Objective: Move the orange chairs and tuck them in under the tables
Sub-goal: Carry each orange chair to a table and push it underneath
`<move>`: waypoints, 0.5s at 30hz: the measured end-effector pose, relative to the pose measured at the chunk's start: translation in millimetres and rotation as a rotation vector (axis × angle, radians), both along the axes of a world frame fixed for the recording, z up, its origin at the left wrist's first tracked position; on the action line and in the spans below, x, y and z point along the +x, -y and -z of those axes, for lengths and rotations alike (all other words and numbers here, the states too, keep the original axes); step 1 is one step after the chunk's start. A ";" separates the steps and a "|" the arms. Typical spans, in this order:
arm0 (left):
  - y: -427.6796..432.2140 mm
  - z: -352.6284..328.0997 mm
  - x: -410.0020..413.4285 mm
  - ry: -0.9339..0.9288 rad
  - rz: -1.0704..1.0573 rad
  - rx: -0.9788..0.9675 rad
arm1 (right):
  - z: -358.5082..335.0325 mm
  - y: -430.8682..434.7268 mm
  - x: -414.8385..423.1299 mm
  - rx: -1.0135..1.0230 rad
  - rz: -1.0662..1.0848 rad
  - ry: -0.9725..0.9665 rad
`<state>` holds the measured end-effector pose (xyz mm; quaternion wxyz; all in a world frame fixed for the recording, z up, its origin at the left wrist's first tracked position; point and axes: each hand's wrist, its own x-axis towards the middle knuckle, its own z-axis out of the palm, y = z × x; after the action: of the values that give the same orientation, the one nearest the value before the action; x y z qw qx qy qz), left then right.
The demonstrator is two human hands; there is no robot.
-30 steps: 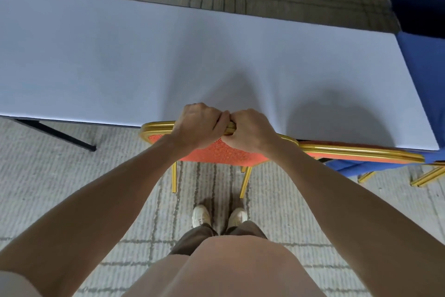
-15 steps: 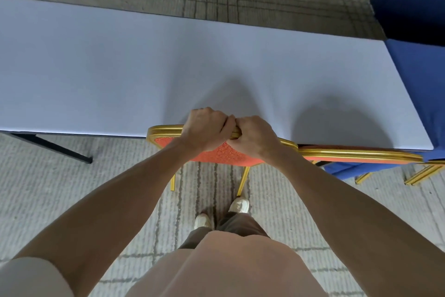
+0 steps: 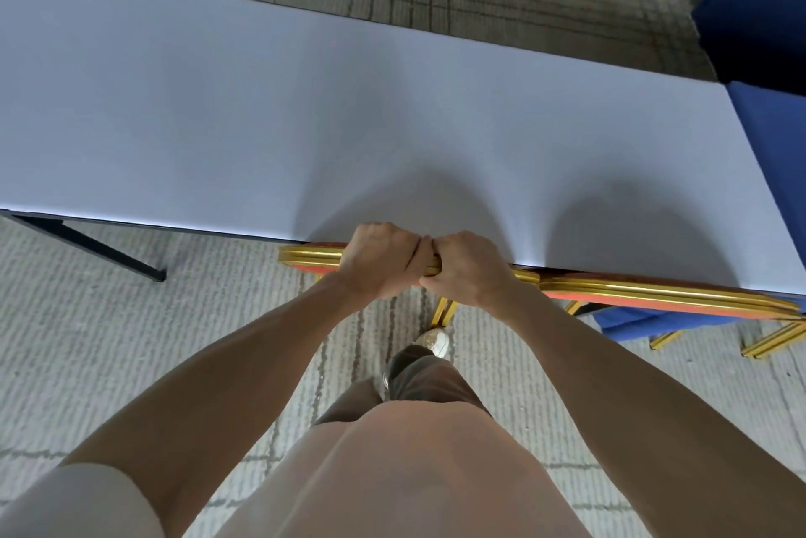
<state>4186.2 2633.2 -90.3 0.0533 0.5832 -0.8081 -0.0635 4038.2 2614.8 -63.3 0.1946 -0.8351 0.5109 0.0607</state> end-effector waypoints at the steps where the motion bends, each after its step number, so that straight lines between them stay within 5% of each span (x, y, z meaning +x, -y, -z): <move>1: -0.3 -2.2 -2.0 -0.004 -0.004 0.004 | 0.1 0.8 -0.7 -0.014 0.000 -0.008; 15: 0.2 5.2 -5.1 0.056 0.046 -0.054 | 14.8 0.3 -8.2 -0.100 -0.052 0.048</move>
<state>4181.2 2633.0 -95.5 0.0451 0.5641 -0.8240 -0.0266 4030.1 2614.6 -78.1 0.1632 -0.8580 0.4866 0.0204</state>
